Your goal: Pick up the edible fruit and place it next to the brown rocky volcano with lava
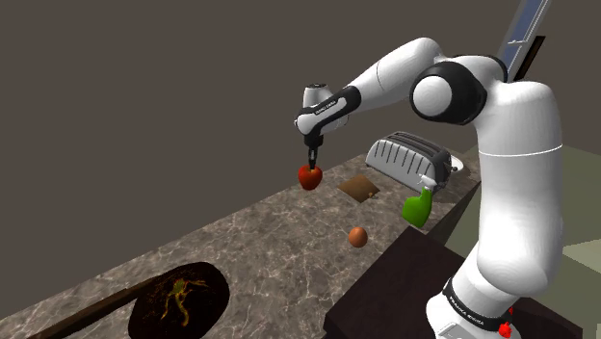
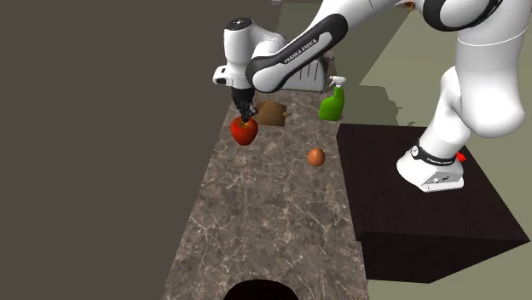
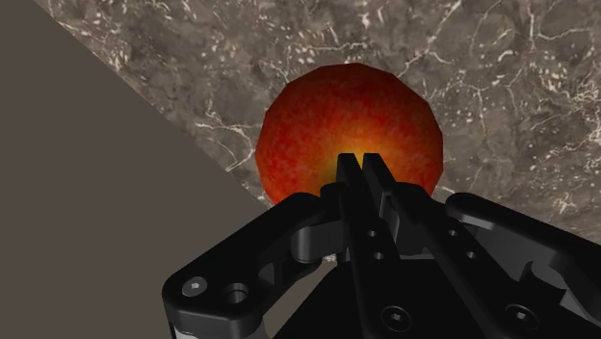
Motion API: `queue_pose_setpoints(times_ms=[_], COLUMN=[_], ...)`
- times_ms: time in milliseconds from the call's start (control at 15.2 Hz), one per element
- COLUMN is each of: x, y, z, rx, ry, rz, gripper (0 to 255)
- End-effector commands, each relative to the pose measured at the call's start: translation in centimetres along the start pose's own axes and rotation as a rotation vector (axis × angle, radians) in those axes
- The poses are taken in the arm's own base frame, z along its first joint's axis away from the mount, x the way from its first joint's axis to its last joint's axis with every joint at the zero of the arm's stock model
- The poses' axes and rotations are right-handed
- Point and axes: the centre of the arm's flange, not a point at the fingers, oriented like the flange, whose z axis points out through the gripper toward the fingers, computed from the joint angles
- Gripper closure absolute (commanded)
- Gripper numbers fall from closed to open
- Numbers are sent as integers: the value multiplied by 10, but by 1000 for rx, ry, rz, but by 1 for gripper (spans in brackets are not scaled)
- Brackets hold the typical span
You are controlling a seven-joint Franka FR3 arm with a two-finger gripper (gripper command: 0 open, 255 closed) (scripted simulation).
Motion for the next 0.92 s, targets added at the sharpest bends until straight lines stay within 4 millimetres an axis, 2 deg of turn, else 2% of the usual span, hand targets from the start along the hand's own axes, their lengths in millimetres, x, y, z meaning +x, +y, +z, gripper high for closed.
queue_pose_setpoints(times_ms=[0, 858], x=[-1, -3], y=[1, 6], z=[-10, -78], rx=[0, 0], ry=[0, 0], rz=[0, 0], gripper=[255, 255])
